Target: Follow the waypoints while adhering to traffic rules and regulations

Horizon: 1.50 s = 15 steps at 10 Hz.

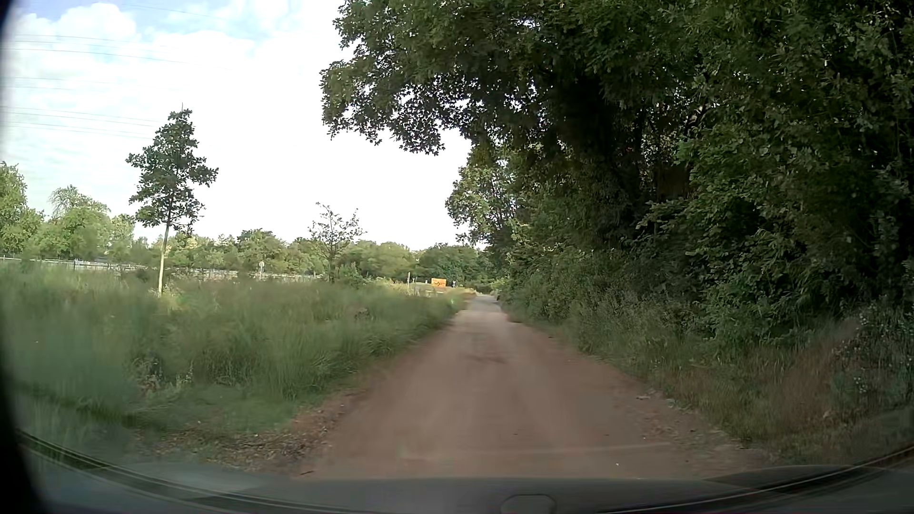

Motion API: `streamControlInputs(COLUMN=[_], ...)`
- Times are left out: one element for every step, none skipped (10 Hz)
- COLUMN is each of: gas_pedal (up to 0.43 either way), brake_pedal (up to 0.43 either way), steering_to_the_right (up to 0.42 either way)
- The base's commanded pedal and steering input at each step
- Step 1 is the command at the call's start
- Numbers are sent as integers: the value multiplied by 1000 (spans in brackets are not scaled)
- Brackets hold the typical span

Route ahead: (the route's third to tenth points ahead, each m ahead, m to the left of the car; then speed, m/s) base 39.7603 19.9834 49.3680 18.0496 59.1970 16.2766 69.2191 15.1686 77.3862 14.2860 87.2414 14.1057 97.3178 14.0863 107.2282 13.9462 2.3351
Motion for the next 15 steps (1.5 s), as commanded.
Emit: streamControlInputs(gas_pedal=[0,0,0,0,0,0,0,0,0,0,0,0,0,0,0], brake_pedal=[30,30,30,30,30,30,30,30,30,30,30,30,30,24,30], steering_to_the_right=[33,32,32,32,31,27,26,25,23,21,19,18,18,18,18])
